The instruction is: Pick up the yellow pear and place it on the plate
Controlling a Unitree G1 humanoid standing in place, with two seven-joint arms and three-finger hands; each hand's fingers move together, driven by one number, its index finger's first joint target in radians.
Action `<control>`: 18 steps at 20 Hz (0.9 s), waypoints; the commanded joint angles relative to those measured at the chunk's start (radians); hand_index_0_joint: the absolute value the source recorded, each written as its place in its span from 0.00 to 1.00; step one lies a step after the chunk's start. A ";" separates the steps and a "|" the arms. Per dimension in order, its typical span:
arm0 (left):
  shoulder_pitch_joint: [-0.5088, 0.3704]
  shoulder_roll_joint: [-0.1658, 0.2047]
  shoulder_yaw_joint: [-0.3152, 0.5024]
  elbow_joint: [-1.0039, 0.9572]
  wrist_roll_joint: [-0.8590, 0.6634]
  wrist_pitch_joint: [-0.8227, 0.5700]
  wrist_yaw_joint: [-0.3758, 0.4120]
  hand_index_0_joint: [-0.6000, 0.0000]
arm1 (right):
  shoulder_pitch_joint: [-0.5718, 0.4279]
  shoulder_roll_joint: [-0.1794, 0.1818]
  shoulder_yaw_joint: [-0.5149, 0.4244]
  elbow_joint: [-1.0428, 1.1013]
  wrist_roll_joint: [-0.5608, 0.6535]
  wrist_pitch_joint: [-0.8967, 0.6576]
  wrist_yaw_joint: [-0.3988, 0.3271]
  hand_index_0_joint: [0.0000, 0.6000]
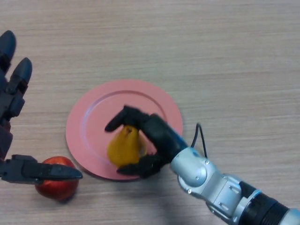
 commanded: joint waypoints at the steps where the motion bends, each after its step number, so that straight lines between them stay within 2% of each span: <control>1: -0.012 0.037 0.075 -0.063 -0.022 -0.128 -0.021 1.00 | -0.100 0.006 -0.057 -0.023 -0.062 -0.050 -0.029 1.00; 3: -0.013 0.036 0.079 -0.066 -0.026 -0.119 -0.021 1.00 | -0.104 0.006 -0.055 -0.015 -0.076 -0.048 -0.029 0.67; 4: -0.012 0.036 0.082 -0.071 -0.027 -0.107 -0.021 1.00 | -0.105 0.006 -0.056 -0.014 -0.076 -0.044 -0.026 0.41; 5: -0.011 0.035 0.084 -0.075 -0.026 -0.096 -0.021 1.00 | -0.104 0.006 -0.061 -0.018 -0.076 -0.040 -0.023 0.25; 6: -0.009 0.025 0.082 -0.080 -0.022 -0.084 -0.023 1.00 | -0.099 0.006 -0.077 -0.034 -0.073 -0.033 -0.021 0.00; 9: 0.000 0.019 0.072 -0.078 0.011 -0.108 -0.033 1.00 | -0.090 0.006 -0.108 -0.079 -0.042 -0.007 -0.026 0.00; 13: 0.000 0.012 0.080 -0.082 -0.003 -0.094 -0.032 1.00 | -0.061 0.006 -0.210 -0.204 -0.031 0.022 -0.020 0.00; 17: -0.012 0.016 0.066 -0.081 0.009 -0.088 -0.021 1.00 | 0.003 0.006 -0.365 -0.385 -0.079 0.068 0.050 0.00; 18: -0.018 0.014 0.056 -0.070 0.023 -0.118 -0.023 1.00 | 0.060 0.006 -0.438 -0.494 -0.097 0.128 0.116 0.00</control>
